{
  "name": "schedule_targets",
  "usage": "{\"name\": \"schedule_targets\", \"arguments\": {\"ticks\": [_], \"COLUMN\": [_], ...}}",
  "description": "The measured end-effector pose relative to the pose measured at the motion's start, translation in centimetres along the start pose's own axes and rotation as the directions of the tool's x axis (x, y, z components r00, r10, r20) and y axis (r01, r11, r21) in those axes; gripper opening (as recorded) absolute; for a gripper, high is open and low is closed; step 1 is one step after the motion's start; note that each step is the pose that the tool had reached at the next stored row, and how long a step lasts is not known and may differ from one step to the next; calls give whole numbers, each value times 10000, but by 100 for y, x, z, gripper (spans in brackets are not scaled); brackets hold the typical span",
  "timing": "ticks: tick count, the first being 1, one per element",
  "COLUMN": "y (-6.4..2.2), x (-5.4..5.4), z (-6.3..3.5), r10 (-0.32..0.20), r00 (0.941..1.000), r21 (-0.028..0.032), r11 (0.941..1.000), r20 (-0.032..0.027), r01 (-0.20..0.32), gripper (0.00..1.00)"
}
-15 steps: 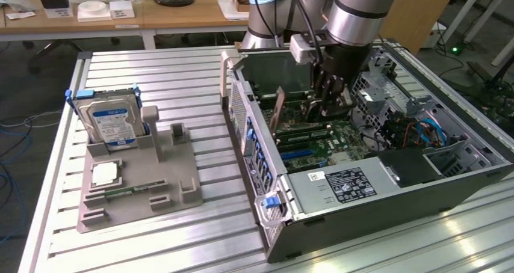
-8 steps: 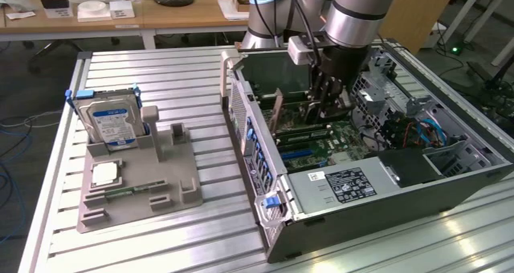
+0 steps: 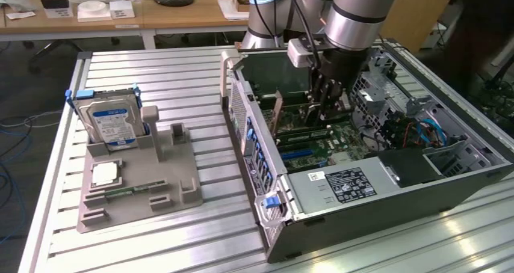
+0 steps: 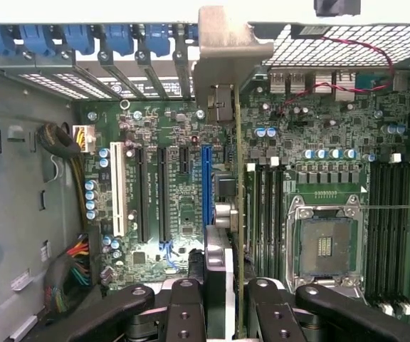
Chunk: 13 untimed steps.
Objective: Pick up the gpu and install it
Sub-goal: 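Insert the gpu into the slot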
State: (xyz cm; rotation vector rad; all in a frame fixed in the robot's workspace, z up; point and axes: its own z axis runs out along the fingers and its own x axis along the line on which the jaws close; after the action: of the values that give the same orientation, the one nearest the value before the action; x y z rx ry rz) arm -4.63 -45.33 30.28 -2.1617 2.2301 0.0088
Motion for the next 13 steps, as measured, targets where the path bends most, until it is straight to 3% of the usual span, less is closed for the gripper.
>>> {"name": "schedule_targets", "arguments": {"ticks": [13], "y": [19], "x": [8], "z": [172], "r10": [0], "r00": [10000], "r21": [0], "r11": [10000], "r20": [-1], "r01": [0], "gripper": [28]}}
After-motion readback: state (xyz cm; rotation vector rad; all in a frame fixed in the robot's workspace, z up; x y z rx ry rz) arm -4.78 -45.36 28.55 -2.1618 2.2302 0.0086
